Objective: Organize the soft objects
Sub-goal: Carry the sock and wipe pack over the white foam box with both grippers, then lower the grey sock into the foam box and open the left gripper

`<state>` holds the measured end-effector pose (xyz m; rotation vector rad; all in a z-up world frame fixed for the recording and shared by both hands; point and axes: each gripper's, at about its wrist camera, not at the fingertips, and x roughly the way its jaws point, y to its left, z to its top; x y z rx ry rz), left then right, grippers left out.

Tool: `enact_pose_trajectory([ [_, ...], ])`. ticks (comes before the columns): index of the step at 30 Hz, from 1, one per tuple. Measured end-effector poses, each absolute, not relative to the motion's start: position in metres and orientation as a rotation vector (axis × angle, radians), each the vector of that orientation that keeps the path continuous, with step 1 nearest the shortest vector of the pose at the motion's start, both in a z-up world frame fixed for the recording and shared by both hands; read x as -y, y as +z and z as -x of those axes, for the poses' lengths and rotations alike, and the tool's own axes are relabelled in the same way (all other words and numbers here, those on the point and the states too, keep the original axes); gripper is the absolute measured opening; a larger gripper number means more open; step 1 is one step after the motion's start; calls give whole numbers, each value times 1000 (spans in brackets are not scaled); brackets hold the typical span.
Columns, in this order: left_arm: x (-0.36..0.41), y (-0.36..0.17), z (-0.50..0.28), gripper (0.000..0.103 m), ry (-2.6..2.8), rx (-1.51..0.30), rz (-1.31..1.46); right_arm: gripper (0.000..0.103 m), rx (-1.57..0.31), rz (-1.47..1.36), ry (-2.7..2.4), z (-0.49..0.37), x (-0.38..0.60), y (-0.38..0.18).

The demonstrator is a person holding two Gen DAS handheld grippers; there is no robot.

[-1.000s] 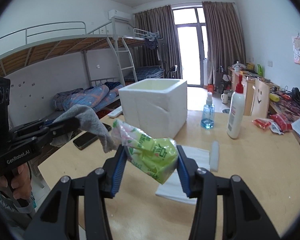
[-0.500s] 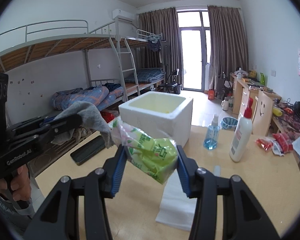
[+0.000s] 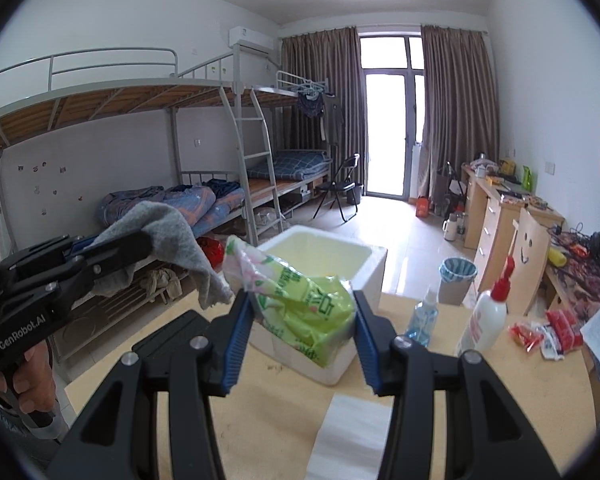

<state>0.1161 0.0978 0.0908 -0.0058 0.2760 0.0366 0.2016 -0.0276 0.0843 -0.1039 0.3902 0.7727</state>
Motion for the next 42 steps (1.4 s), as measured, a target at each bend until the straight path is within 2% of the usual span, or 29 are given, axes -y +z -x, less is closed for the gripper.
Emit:
enact_pose_trajectory([
  [26,-128,95,-199,17,102,-281,58,53,-429,63,755,-272,-10,82],
  [42,-143,77,-241,17,132,-322,52,53,-482,35,731,-299,-13,69],
])
